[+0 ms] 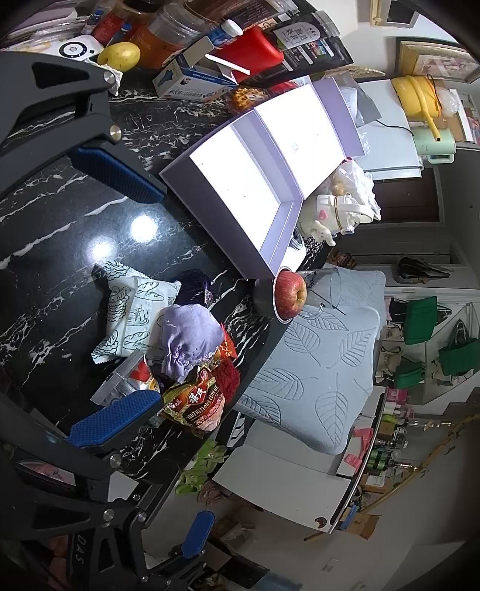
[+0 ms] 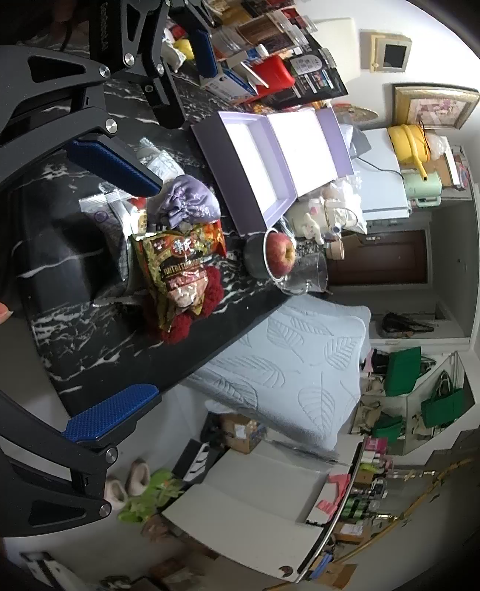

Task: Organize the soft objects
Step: 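Move both tools over the pile of soft items on the table, then grasp the white line-drawing packet with the left tool while the right tool approaches the silver foil packet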

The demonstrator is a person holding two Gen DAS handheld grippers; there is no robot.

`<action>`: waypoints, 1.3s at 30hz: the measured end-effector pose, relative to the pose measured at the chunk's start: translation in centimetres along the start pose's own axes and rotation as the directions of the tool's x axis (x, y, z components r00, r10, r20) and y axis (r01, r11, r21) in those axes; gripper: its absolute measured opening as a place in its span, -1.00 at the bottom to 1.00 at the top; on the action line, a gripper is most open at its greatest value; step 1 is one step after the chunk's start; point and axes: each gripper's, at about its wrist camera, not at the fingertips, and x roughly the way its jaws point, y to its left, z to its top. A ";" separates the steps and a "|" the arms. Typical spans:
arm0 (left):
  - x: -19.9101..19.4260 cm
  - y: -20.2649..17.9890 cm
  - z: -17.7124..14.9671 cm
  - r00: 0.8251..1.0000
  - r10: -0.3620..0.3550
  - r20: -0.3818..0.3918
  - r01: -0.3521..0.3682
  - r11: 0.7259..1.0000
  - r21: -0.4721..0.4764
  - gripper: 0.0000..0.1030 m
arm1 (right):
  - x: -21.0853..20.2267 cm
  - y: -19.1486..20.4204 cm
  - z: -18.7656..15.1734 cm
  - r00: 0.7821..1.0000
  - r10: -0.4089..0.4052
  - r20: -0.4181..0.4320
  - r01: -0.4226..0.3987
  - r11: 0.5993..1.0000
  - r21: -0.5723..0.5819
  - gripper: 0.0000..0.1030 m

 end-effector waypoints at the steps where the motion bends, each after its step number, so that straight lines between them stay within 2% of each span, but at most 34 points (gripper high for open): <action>1: 0.0 0.0 0.0 1.000 0.000 0.001 0.000 1.000 0.000 1.00 | -0.1 -0.1 0.0 1.000 0.001 0.001 -0.001 1.000 0.001 1.00; 39: -2.5 -0.9 -1.3 0.999 -0.014 0.038 0.014 1.000 0.001 1.00 | -2.8 -0.7 -1.6 0.999 -0.013 0.037 0.012 1.000 0.017 1.00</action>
